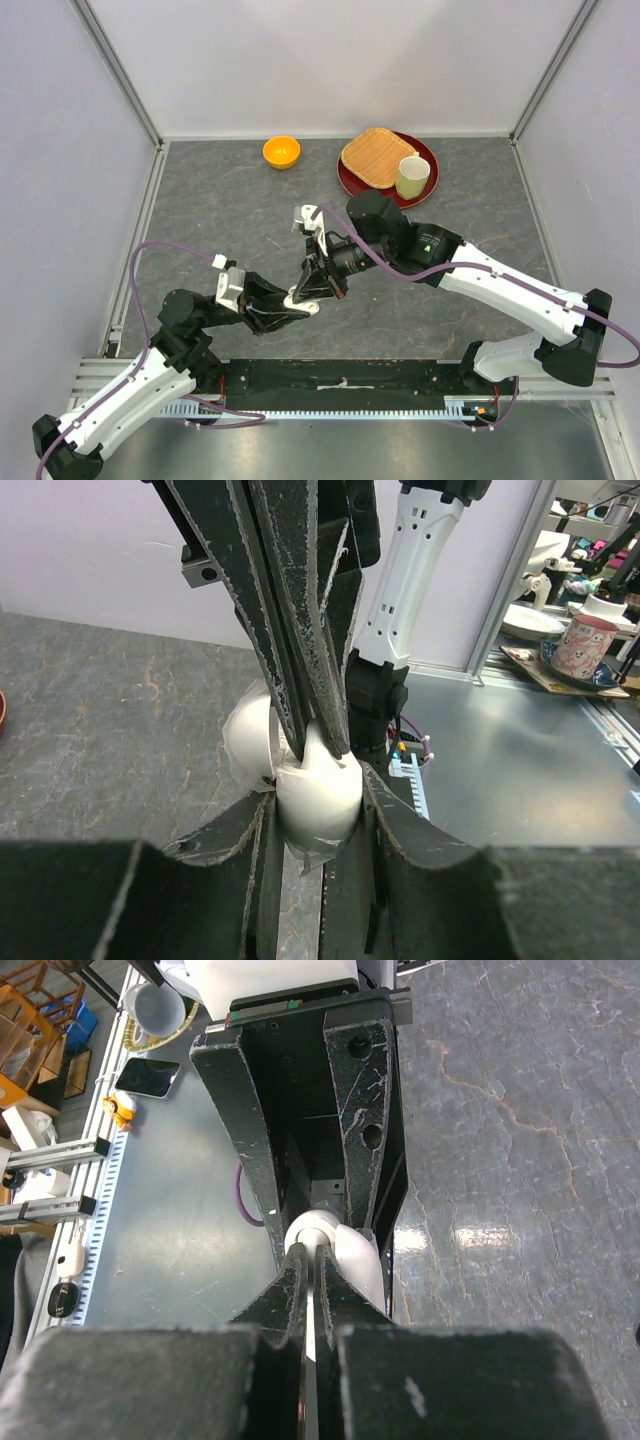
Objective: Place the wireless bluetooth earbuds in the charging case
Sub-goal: Place the earbud in the charging case.
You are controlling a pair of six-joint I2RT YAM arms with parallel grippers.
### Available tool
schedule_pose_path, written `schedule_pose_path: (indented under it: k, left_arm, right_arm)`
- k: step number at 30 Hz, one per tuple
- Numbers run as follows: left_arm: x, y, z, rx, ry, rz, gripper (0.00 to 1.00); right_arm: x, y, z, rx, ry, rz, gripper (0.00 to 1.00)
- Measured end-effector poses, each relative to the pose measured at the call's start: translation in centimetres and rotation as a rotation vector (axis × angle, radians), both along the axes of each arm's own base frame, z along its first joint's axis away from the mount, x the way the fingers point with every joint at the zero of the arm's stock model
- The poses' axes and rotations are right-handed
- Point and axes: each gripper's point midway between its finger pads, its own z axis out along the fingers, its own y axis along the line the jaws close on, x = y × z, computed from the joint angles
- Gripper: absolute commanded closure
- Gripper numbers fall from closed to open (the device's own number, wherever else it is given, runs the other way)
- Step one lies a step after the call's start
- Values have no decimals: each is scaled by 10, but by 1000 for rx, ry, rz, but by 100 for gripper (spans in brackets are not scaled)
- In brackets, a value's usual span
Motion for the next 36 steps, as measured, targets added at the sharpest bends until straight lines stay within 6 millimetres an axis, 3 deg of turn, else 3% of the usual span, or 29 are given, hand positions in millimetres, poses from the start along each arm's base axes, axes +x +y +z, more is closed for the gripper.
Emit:
schedule_pose_path:
  k: [14, 23, 30, 36]
  left_arm:
    - [8, 2, -2, -10, 16, 51, 98]
    - [11, 6, 6, -39, 4, 88, 98]
    - [10, 8, 8, -48, -4, 91, 98]
    - [10, 8, 8, -49, -4, 92, 98]
  right_arm:
    - [-1, 1, 1, -1, -10, -11, 48]
    - [2, -10, 18, 40, -53, -91, 38]
    - [16, -25, 37, 110, -120, -224, 37]
    - [50, -36, 35, 107, -137, -460, 18]
